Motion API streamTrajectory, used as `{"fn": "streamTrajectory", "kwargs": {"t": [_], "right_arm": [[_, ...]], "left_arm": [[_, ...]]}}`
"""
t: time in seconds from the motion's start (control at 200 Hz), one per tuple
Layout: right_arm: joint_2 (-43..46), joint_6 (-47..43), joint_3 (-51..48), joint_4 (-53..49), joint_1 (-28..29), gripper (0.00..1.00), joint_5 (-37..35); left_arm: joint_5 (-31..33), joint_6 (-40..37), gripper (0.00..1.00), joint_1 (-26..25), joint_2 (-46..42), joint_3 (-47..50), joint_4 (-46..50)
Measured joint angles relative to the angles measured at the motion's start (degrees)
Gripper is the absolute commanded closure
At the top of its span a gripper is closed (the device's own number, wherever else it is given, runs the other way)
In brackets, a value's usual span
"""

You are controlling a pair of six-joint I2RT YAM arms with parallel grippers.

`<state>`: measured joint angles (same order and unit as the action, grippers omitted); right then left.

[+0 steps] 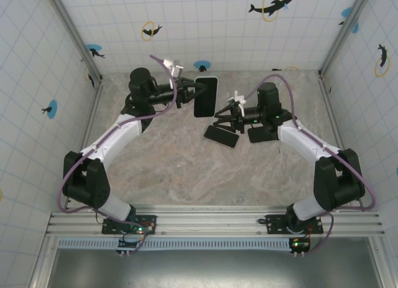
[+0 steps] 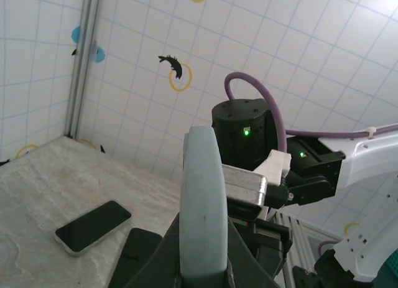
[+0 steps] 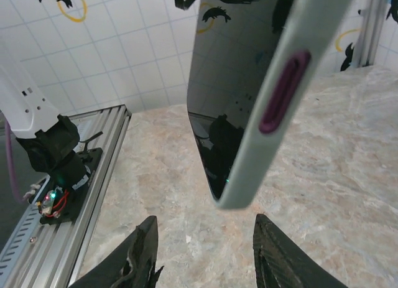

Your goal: Take the phone out of the phone case

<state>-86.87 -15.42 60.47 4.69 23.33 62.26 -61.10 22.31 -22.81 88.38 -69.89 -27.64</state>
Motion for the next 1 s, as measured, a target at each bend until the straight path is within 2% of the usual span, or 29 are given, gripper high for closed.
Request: {"fn": "streamTrajectory", "kwargs": {"t": [0.571,1.001], "right_arm": [[-2.8,1.31,1.84,1.64,1.81,0.78,1.03],[-3.32,-0.26,2.69,1.46,1.84,0.78,1.75]], "left_arm": [[-1.49,0.33,1.0,0.0,-0.28,1.84,-0.15],[-1.53,1.55,1.0,0.0,-0.28,1.99,-0.98]]}}
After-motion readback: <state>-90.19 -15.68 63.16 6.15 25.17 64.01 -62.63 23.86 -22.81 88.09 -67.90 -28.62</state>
